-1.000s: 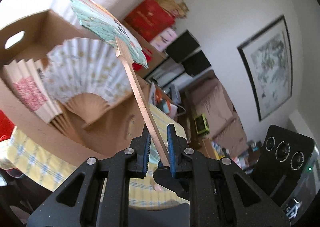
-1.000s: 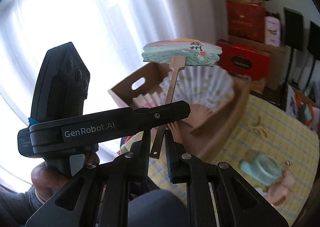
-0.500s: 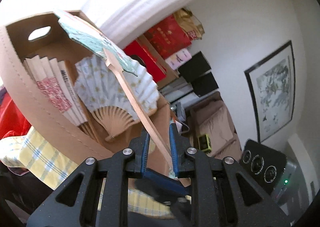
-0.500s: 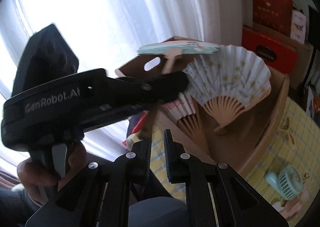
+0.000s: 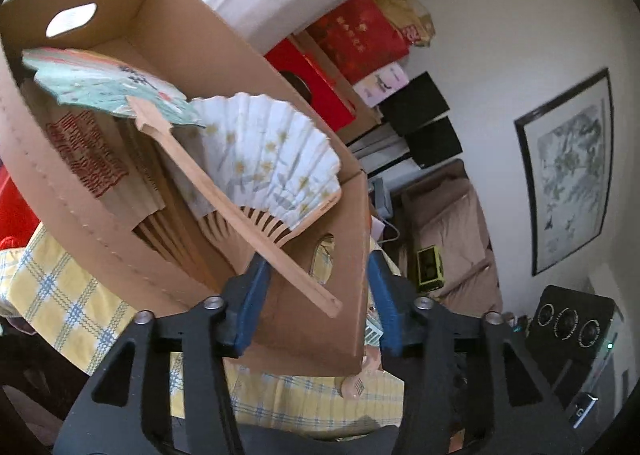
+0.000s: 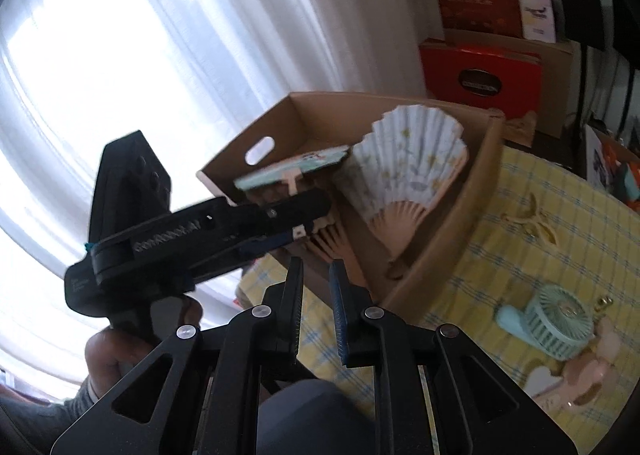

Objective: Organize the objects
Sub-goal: 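Lower the green hand fan into the box and open the right gripper, then withdraw the right gripper from the box back over the table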

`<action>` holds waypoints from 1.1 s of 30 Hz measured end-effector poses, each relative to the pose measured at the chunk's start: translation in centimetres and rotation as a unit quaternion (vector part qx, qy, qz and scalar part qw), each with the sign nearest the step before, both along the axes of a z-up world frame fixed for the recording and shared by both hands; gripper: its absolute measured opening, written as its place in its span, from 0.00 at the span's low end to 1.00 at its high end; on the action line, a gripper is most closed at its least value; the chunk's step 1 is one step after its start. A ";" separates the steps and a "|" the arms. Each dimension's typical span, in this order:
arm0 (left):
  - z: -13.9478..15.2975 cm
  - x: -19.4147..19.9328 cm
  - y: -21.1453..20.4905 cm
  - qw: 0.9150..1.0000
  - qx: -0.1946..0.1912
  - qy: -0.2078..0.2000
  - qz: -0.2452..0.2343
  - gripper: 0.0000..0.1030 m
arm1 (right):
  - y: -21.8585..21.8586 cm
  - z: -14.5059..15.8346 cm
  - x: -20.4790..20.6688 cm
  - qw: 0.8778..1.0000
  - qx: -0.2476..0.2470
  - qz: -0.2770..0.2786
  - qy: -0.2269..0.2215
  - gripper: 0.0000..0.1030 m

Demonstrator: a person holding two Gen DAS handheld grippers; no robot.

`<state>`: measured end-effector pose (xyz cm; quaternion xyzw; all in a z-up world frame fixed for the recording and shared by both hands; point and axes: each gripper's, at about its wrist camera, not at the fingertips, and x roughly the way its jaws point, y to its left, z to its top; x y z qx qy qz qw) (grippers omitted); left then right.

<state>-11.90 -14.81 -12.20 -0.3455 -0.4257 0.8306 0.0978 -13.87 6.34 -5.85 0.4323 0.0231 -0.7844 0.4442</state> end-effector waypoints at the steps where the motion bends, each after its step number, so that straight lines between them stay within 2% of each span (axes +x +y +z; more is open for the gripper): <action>1: 0.2 0.0 0.3 1.000 -0.003 0.000 -0.006 0.55 | 0.2 -0.1 -0.1 1.000 0.003 -0.004 0.000 0.15; 3: 0.6 0.1 0.6 1.000 -0.003 0.001 -0.009 0.64 | 1.0 -0.2 -0.2 1.000 0.002 -0.012 -0.003 0.16; 5: 1.1 0.2 0.6 1.000 0.000 0.002 -0.009 0.77 | 1.6 -0.3 -0.4 1.000 0.001 -0.020 -0.004 0.17; 8: 1.3 0.5 0.2 1.000 0.007 -0.001 -0.005 0.91 | 2.4 -0.2 -0.5 1.000 0.001 -0.030 -0.003 0.21; 14: 2.0 0.6 -0.3 1.000 0.018 -0.008 -0.004 0.94 | 4.1 0.2 0.0 0.999 0.001 -0.042 0.010 0.27; 19: 3.1 0.6 0.5 1.000 -0.003 -0.007 -0.016 0.97 | 5.4 0.5 0.2 0.998 0.006 -0.059 0.024 0.33; 25: 3.9 0.7 2.6 0.999 -0.032 -0.001 -0.041 0.99 | 7.7 0.4 0.1 0.996 0.006 -0.084 0.023 0.53; 27: 4.1 0.6 3.3 0.998 -0.042 0.001 -0.049 0.99 | 8.7 0.4 0.0 0.995 0.009 -0.097 0.027 0.64; 30: 4.5 0.7 4.6 0.996 -0.059 0.003 -0.065 1.00 | 10.4 0.5 -0.1 0.992 0.009 -0.119 0.031 0.72; 33: 5.0 0.6 5.8 0.994 -0.075 0.005 -0.081 1.00 | 11.8 0.5 -0.4 0.990 0.009 -0.136 0.031 0.75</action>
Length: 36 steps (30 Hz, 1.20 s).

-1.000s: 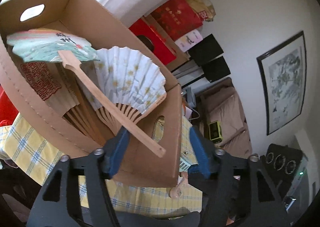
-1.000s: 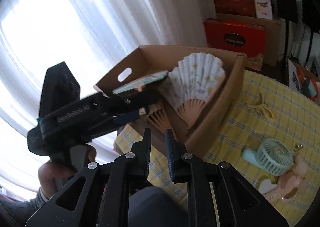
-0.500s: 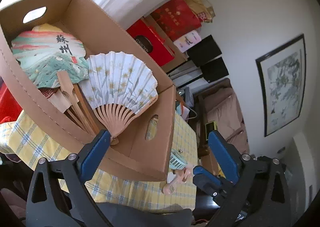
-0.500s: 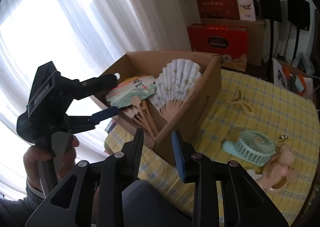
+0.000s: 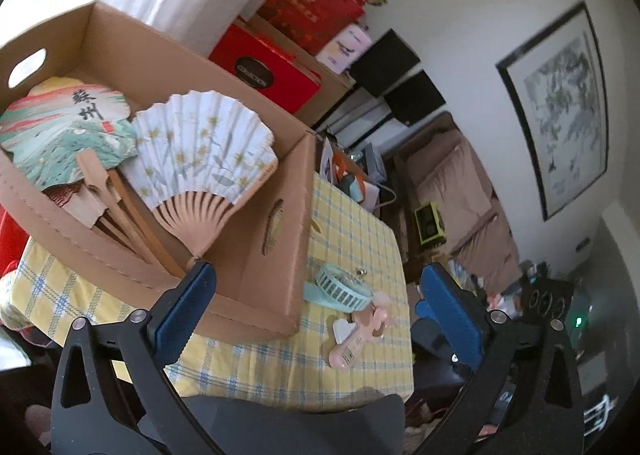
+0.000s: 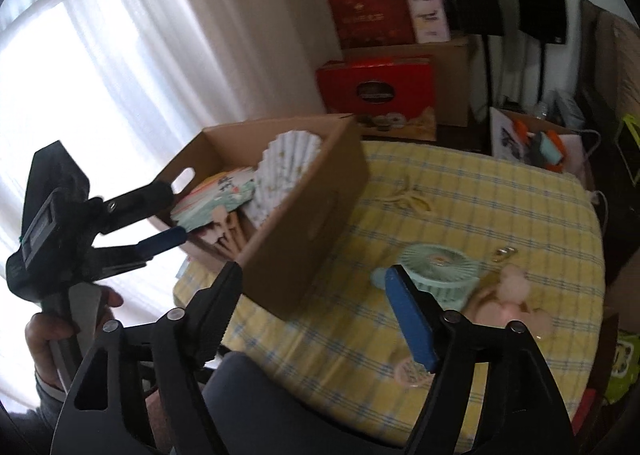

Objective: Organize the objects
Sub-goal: 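Withdraw the right gripper from the box back over the table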

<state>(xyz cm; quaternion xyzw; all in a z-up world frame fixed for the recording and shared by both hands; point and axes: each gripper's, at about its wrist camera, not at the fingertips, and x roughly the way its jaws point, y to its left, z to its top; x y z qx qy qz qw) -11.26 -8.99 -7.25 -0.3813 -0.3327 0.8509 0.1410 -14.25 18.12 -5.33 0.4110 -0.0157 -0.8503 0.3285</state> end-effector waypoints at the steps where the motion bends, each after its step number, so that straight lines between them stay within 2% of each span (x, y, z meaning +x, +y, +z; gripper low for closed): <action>1: 0.2 0.0 0.5 1.000 -0.009 0.000 -0.006 1.00 | 0.5 0.0 -0.1 1.000 0.000 -0.006 0.000 0.76; 6: 0.9 0.3 2.6 0.998 -0.062 0.006 -0.027 1.00 | 2.4 0.3 -0.1 0.999 0.007 -0.033 0.008 0.80; 12: 2.0 0.8 4.9 0.991 -0.126 0.016 -0.044 1.00 | 4.3 0.7 -0.2 0.998 0.013 -0.064 0.016 0.82; 17: 2.9 1.3 7.1 0.979 -0.194 0.029 -0.050 1.00 | 5.7 0.7 0.1 0.996 0.021 -0.088 0.024 0.82; 22: 3.2 1.6 8.8 0.970 -0.233 0.038 -0.057 1.00 | 7.0 0.8 0.6 0.993 0.026 -0.108 0.031 0.82; 36: 2.8 1.4 13.0 0.955 -0.280 0.044 -0.083 1.00 | 10.5 0.9 1.6 0.986 0.046 -0.156 0.042 0.82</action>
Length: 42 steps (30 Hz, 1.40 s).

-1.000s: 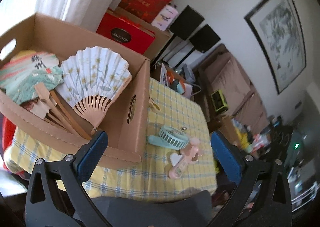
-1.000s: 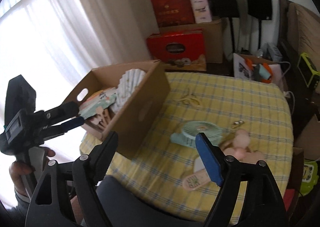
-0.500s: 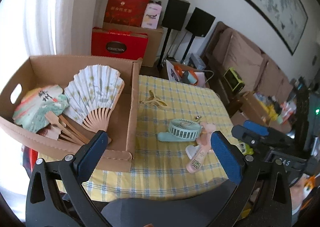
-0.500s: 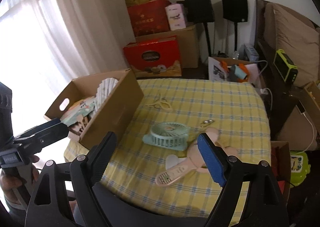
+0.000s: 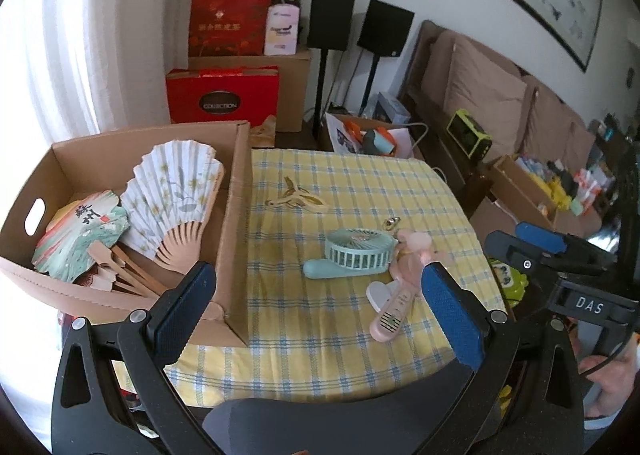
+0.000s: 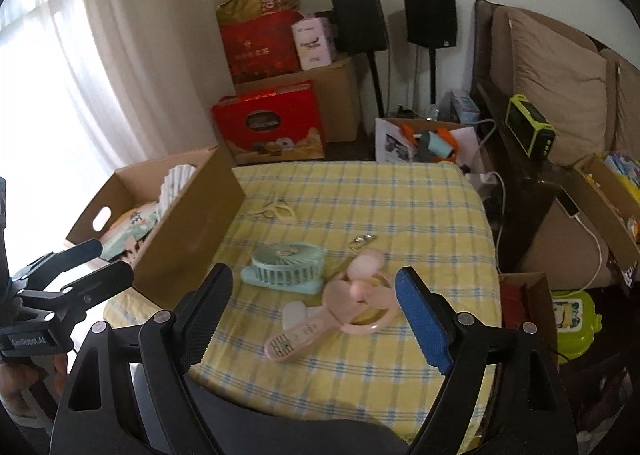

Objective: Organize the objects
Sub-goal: 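Withdraw the right gripper from the box back over the table, then reach the left gripper to the pink 'ON RAINY DAY' fan and grasp its handle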

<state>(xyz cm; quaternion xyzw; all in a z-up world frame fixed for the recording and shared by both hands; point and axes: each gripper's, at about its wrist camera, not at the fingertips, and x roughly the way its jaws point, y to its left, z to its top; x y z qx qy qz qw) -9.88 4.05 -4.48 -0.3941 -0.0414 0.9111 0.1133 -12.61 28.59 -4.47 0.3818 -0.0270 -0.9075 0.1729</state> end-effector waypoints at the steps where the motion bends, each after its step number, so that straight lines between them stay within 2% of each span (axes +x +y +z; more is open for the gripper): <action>1: -0.1 0.0 0.4 1.000 -0.003 0.001 -0.002 1.00 | 0.3 -0.1 0.0 1.000 0.000 -0.003 -0.001 0.82; 14: -3.1 -0.4 4.8 0.998 -0.018 -0.022 -0.063 1.00 | 4.6 -2.8 -1.1 0.998 -0.008 -0.048 -0.036 0.82; 19: -4.6 -0.6 6.5 0.996 -0.045 -0.025 -0.075 0.99 | 5.4 -4.3 -1.6 0.997 0.005 -0.062 -0.046 0.82; 24: -6.1 -1.1 7.3 0.994 -0.054 -0.035 -0.084 0.99 | 6.2 -6.2 -2.1 0.995 0.011 -0.073 -0.064 0.82; 32: -9.0 -2.1 9.0 0.990 -0.071 -0.060 -0.108 0.99 | 7.4 -8.6 -2.9 0.992 -0.011 -0.082 -0.096 0.82; 37: -10.6 -2.6 10.2 0.986 -0.079 -0.078 -0.123 0.97 | 7.7 -9.5 -3.0 0.990 -0.030 -0.081 -0.114 0.79; 42: -11.7 -2.9 10.9 0.984 -0.082 -0.092 -0.131 0.95 | 8.2 -10.4 -3.2 0.987 -0.048 -0.079 -0.129 0.68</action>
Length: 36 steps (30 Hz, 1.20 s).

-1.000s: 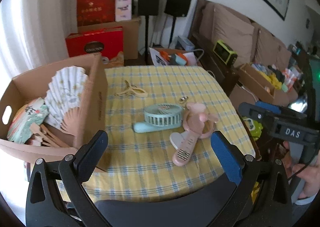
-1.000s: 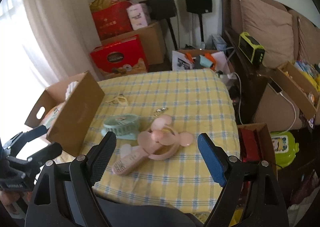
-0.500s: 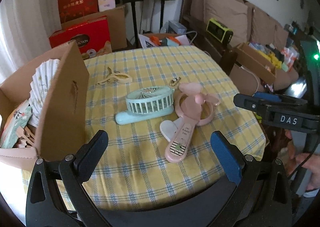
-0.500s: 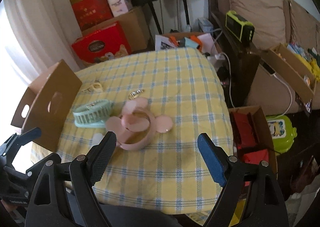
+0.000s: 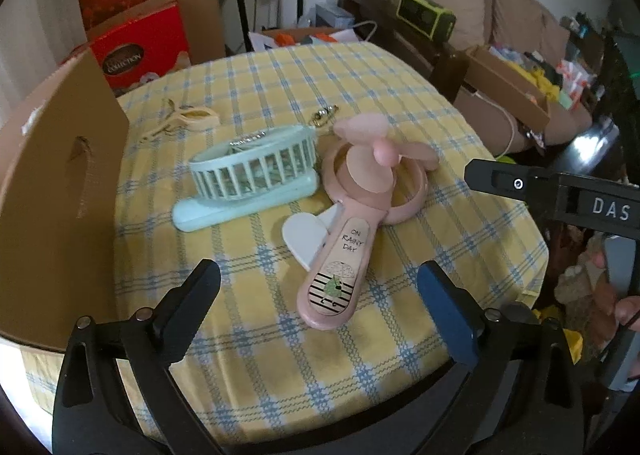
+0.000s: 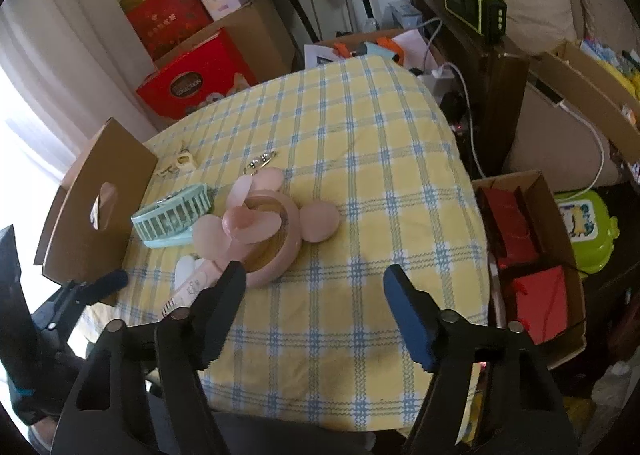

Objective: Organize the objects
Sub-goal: 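Reach the left gripper to the pink 'ON RAINY DAY' fan and grasp its handle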

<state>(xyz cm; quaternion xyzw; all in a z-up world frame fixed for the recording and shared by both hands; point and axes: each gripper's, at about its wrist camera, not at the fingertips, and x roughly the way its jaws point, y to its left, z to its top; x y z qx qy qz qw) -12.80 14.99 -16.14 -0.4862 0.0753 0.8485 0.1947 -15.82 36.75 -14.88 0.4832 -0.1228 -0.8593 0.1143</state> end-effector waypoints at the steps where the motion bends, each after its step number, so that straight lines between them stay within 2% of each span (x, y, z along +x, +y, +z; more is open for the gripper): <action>1: -0.2 0.0 0.1 1.000 -0.001 -0.002 -0.002 0.95 | 0.0 -0.1 0.0 1.000 -0.004 0.001 -0.002 0.67; 3: -0.6 -0.2 0.3 1.000 0.000 -0.008 -0.005 0.94 | 0.1 -0.5 -0.2 1.000 -0.015 0.004 -0.008 0.62; 8: -1.8 -1.1 0.1 0.999 0.009 -0.039 0.000 0.75 | -0.3 -1.6 -0.7 0.999 -0.041 0.016 -0.027 0.48; 11: -2.4 -1.3 0.1 0.999 0.010 -0.050 -0.006 0.69 | -0.6 -2.2 -1.1 0.997 -0.062 0.020 -0.038 0.46; 15: -2.6 -1.1 0.4 0.999 -0.001 -0.045 -0.012 0.67 | -1.0 -2.9 -1.8 0.996 -0.076 0.020 -0.048 0.42; 17: -2.5 -1.2 0.6 0.999 -0.006 -0.039 -0.015 0.52 | -1.2 -3.1 -2.0 0.995 -0.085 0.018 -0.050 0.38; 18: -2.5 -1.2 0.7 0.999 -0.009 -0.036 -0.017 0.49 | -1.2 -3.2 -2.2 0.995 -0.090 0.017 -0.050 0.37; 19: -2.4 -1.2 0.8 0.999 -0.009 -0.035 -0.021 0.41 | -1.2 -3.3 -2.3 0.994 -0.095 0.015 -0.051 0.36; 23: -2.2 -1.3 1.0 0.999 0.004 -0.043 -0.026 0.39 | -1.1 -3.6 -2.9 0.991 -0.120 0.006 -0.055 0.36; 27: -2.0 -1.1 0.8 0.996 0.048 -0.062 -0.034 0.33 | -0.7 -3.7 -3.1 0.989 -0.135 -0.005 -0.059 0.36; 32: -1.7 -0.3 1.8 0.996 0.047 -0.057 -0.047 0.32 | 0.1 -4.1 -3.1 0.985 -0.161 -0.012 -0.064 0.33; 36: -1.6 -0.4 1.8 0.996 0.055 -0.059 -0.043 0.32 | 0.7 -4.6 -2.9 0.978 -0.196 -0.017 -0.074 0.26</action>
